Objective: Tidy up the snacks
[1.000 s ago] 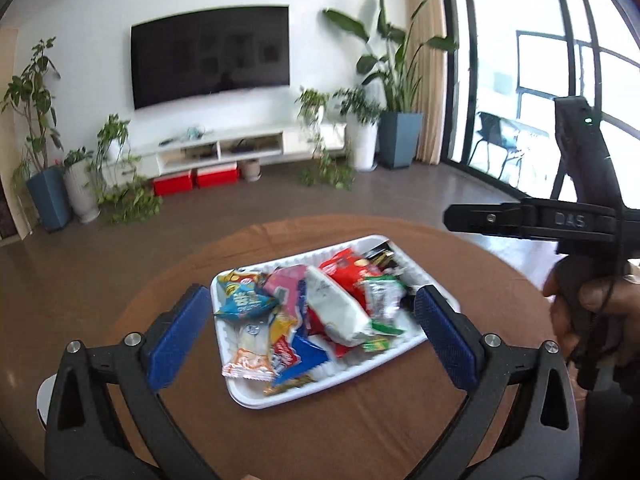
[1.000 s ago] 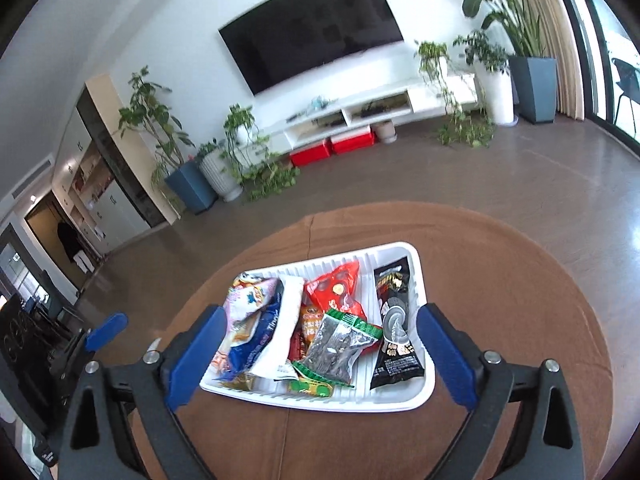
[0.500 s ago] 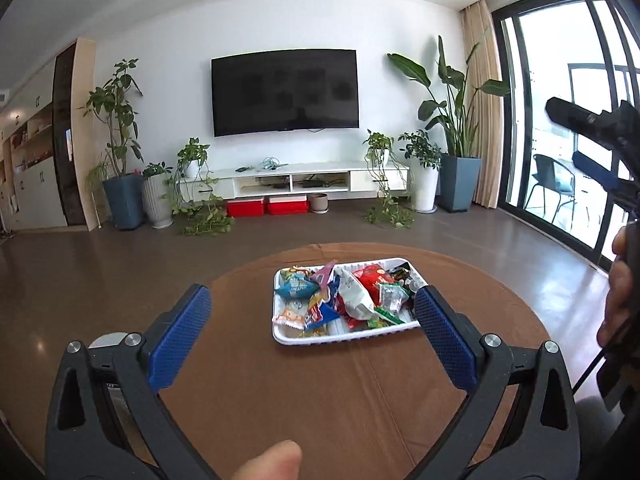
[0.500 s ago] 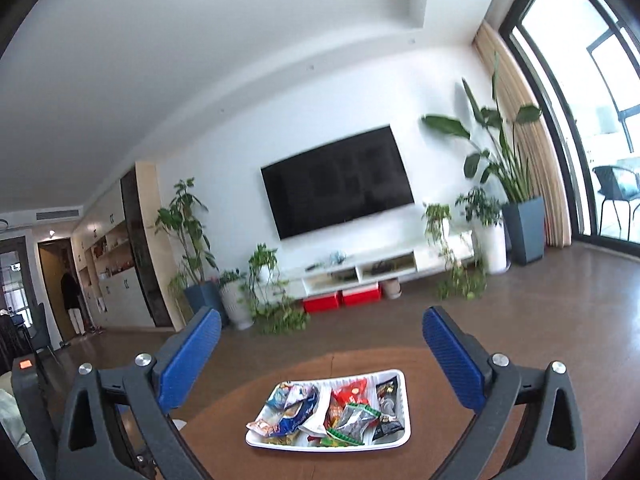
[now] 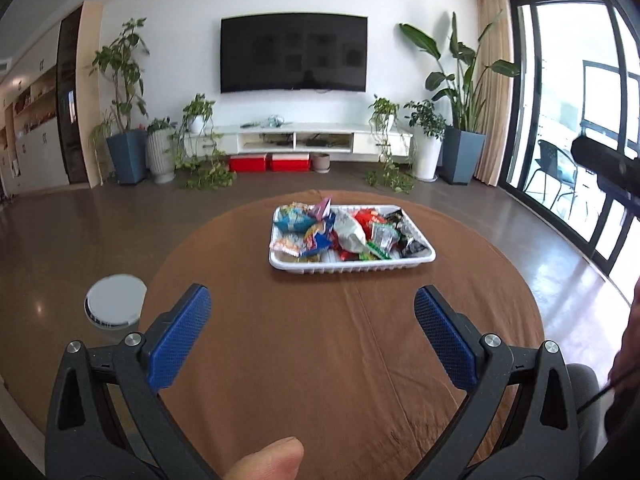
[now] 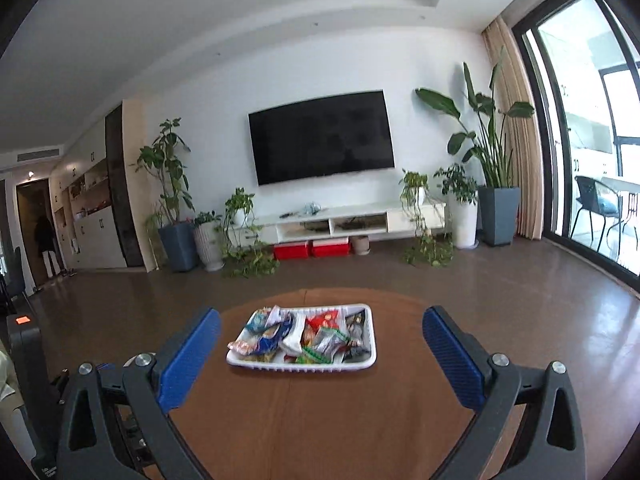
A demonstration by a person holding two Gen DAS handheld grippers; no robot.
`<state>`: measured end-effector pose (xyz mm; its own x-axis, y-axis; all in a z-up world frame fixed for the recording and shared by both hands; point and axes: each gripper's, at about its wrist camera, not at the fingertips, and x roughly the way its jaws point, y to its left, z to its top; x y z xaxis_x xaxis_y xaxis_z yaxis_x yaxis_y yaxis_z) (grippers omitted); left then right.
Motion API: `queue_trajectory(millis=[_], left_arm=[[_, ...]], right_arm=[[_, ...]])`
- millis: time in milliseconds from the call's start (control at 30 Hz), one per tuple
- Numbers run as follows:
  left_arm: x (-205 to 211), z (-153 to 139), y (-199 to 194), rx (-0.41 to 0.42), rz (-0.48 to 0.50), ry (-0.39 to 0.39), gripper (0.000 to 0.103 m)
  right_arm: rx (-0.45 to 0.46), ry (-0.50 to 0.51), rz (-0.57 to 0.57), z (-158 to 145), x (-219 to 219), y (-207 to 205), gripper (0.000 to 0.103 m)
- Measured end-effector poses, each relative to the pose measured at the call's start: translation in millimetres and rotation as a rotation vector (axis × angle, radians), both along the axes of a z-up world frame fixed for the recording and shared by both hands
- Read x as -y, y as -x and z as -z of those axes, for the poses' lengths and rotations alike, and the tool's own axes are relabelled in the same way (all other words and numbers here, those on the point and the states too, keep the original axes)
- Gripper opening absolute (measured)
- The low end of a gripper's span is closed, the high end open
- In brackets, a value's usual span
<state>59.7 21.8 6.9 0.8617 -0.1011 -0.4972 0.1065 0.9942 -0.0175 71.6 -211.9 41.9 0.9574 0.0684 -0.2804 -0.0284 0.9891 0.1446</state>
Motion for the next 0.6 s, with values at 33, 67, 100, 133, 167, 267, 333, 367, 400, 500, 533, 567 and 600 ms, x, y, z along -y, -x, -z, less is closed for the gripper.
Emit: queue_trajectory(millis=[33,67,100,133,167,267,333,367,400,500,533,567,600], left_arm=[[0,4,0,-0.020,0.001,0.000,0.103],[0,9,0,-0.039,-0.006,-0.008,0.103],[0,12,-3,-0.054,-0.013,-0.013,0.103],[-1,16,-5,-0.071,-0.016,-0.014,0.103],[-2,21,-5,-0.090,-0.020,-0.015,0.103],[-6,31,-11,-0.123,-0.036,-0.006,0.103],[-7,36,-16,-0.140,-0.037,-0.005,0.103],[-7,40,-16,-0.149,-0.042,-0.011,0.103],[-5,43,-21,-0.156,-0.042,-0.018,0.103],[-4,50,-26,-0.183,-0.050,-0.043,0.103],[-3,52,-28,-0.193,-0.052,-0.047,0.103],[-2,55,-29,-0.205,-0.050,-0.049,0.103],[-2,56,-30,-0.211,-0.047,-0.048,0.103]], right_arm=[[-0.035,-0.005,0.000,7,-1,-2,0.103],[-0.089,-0.004,0.017,16,-1,-4,0.103],[-0.126,-0.003,0.030,22,0,-6,0.103],[-0.155,-0.005,0.037,29,-1,-7,0.103],[-0.185,-0.008,0.048,36,0,-7,0.103],[-0.248,-0.011,0.094,49,3,-6,0.103],[-0.281,-0.009,0.098,56,4,-7,0.103],[-0.297,-0.002,0.101,61,4,-8,0.103],[-0.307,0.003,0.103,63,3,-8,0.103],[-0.347,0.003,0.097,72,0,-8,0.103],[-0.354,0.004,0.095,74,0,-8,0.103],[-0.359,0.007,0.094,76,-3,-8,0.103],[-0.363,0.011,0.093,78,-4,-8,0.103]])
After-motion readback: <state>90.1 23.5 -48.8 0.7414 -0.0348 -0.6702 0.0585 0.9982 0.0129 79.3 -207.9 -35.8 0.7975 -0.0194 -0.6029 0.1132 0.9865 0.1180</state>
